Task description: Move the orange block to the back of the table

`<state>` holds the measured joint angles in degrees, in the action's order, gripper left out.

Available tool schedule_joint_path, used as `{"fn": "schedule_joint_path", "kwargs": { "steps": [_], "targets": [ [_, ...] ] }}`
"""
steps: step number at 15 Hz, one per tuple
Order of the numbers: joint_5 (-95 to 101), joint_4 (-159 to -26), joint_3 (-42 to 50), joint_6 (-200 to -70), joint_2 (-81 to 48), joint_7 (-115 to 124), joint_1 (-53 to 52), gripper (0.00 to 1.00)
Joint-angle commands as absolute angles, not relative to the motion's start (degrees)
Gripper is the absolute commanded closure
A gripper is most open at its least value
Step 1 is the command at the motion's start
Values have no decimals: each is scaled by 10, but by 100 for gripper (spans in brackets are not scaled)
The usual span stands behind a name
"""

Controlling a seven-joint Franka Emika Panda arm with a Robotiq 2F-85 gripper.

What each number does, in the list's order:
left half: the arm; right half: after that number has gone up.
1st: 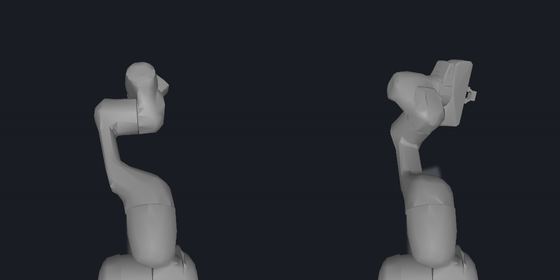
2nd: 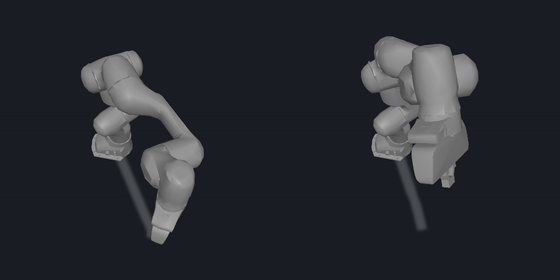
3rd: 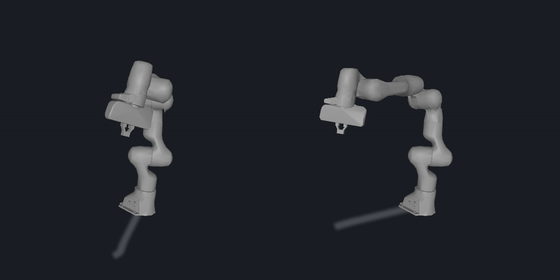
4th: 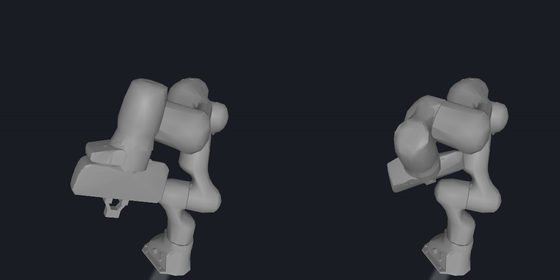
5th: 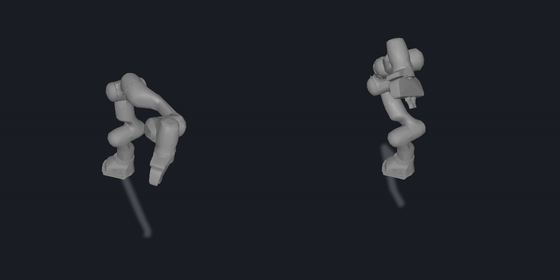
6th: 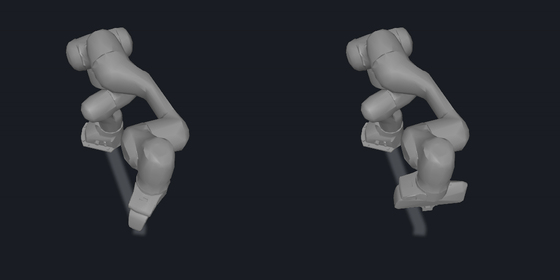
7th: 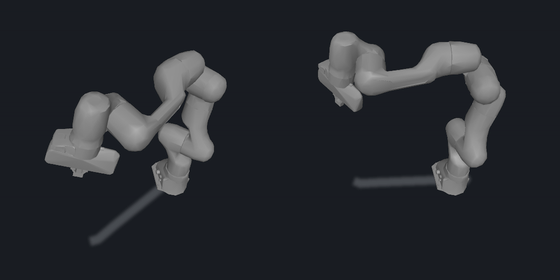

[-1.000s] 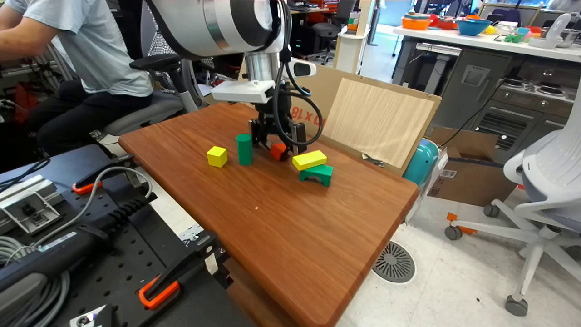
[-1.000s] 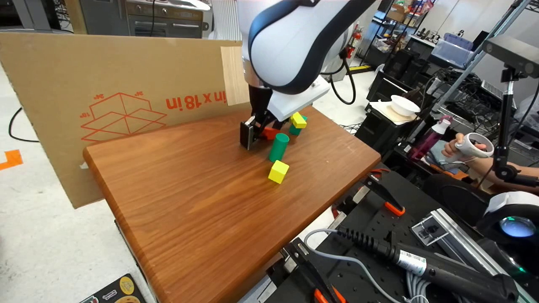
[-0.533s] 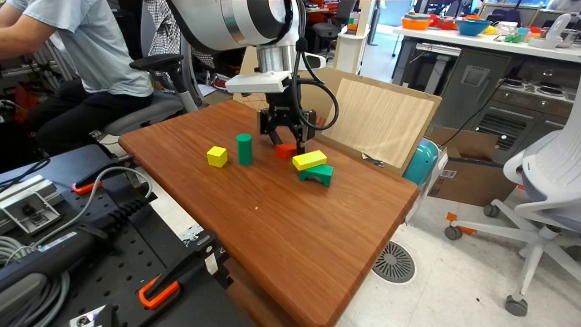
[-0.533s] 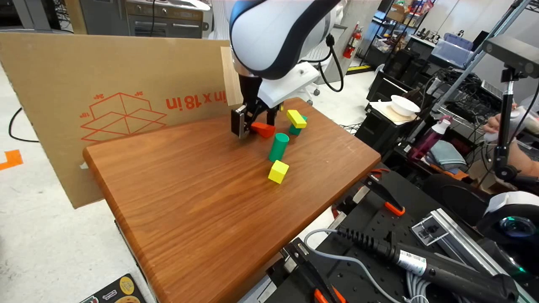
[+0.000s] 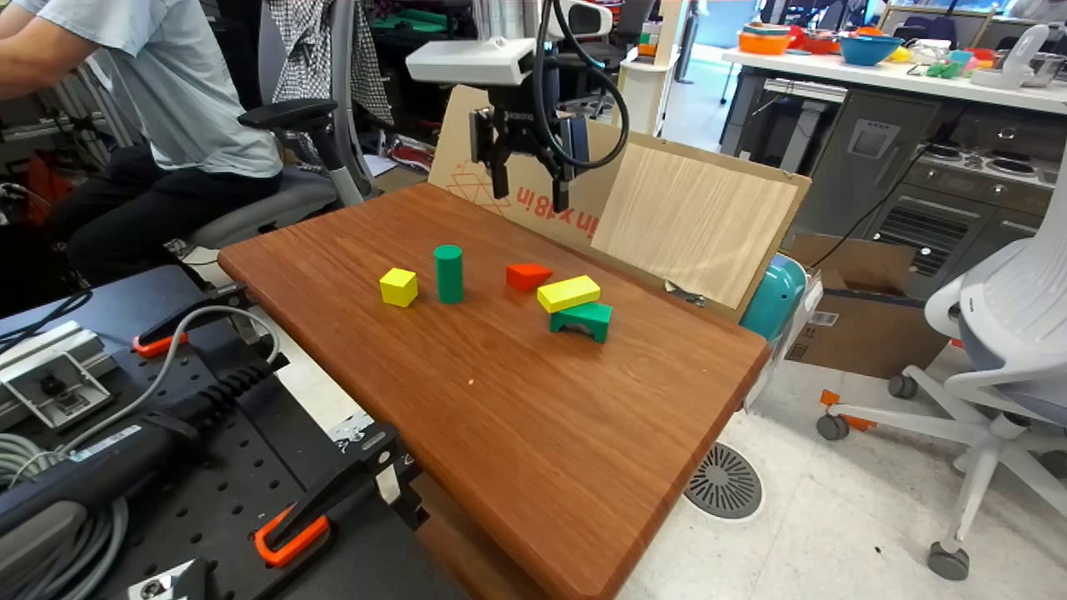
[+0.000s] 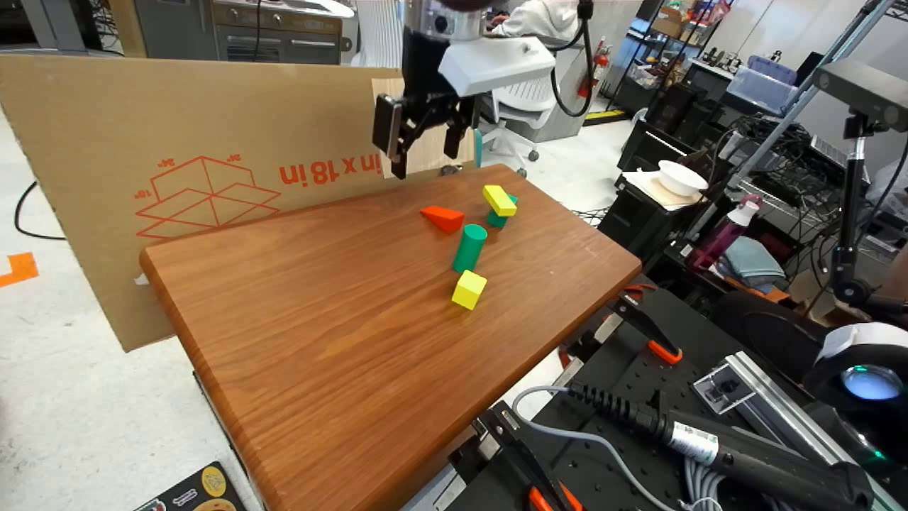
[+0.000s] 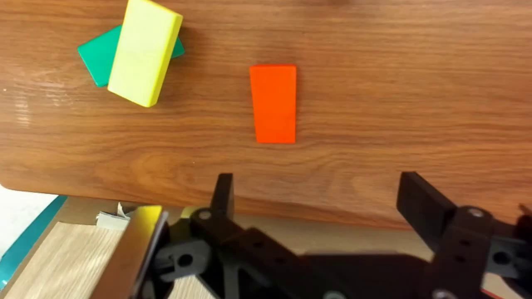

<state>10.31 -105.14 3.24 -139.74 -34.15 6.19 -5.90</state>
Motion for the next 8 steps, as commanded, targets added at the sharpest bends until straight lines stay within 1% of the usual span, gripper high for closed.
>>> {"fn": "schedule_joint_path", "kwargs": {
  "steps": [1, 5, 6, 8],
  "targets": [
    [24, -1146, -16, -1388, -248, -7, -5, 0],
    [-24, -1198, -16, -1310, -189, -33, 18, 0],
    [3, -1159, -5, -1345, -232, -4, -3, 0],
    [-6, -1179, -4, -1322, -211, -17, 6, 0]
  ]
}}
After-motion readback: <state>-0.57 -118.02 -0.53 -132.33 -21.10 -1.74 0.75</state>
